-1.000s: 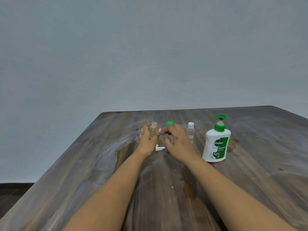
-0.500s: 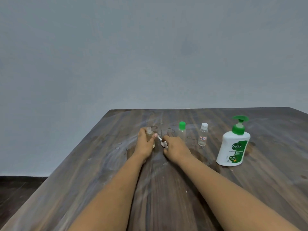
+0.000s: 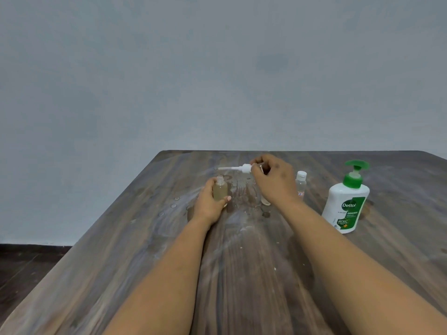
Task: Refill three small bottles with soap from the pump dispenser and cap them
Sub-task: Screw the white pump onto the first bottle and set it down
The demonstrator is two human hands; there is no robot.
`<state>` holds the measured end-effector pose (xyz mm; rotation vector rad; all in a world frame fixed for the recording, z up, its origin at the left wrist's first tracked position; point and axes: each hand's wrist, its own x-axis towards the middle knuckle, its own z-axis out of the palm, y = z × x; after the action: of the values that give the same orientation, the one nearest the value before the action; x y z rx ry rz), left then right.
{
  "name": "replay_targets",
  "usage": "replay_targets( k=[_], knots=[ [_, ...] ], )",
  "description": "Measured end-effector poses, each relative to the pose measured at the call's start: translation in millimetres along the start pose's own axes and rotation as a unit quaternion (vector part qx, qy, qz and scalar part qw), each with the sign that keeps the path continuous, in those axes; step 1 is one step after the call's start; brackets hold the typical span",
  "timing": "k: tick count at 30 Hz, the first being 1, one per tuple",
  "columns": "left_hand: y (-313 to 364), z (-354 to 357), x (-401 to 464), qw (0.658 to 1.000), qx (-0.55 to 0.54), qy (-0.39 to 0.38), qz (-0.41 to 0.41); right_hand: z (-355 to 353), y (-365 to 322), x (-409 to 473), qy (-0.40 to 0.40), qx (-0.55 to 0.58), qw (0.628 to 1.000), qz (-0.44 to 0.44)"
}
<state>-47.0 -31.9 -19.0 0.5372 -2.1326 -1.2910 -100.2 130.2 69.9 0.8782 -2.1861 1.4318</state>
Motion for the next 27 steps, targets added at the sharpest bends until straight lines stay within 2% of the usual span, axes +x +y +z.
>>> replay_targets(
  k=[5, 14, 18, 27],
  knots=[
    [-3.0, -1.1, 1.5, 1.0, 0.016, -0.002, 0.002, 0.1, -6.2, 4.9, -0.049, -0.053, 0.997, -0.021],
    [-8.8, -3.0, 5.1, 1.0, 0.021, -0.008, 0.011, 2.3, -20.6, 22.9, -0.085, -0.137, 0.985, -0.066],
    [-6.9, -4.1, 4.2, 0.999, 0.025, -0.011, 0.02, 11.5, -25.2, 31.1, -0.116, -0.136, 0.981, -0.073],
    [-6.3, -8.4, 6.4, 0.999, 0.022, -0.031, 0.007, 40.1, -32.4, 52.5, -0.259, -0.127, 0.954, -0.086]
  ],
)
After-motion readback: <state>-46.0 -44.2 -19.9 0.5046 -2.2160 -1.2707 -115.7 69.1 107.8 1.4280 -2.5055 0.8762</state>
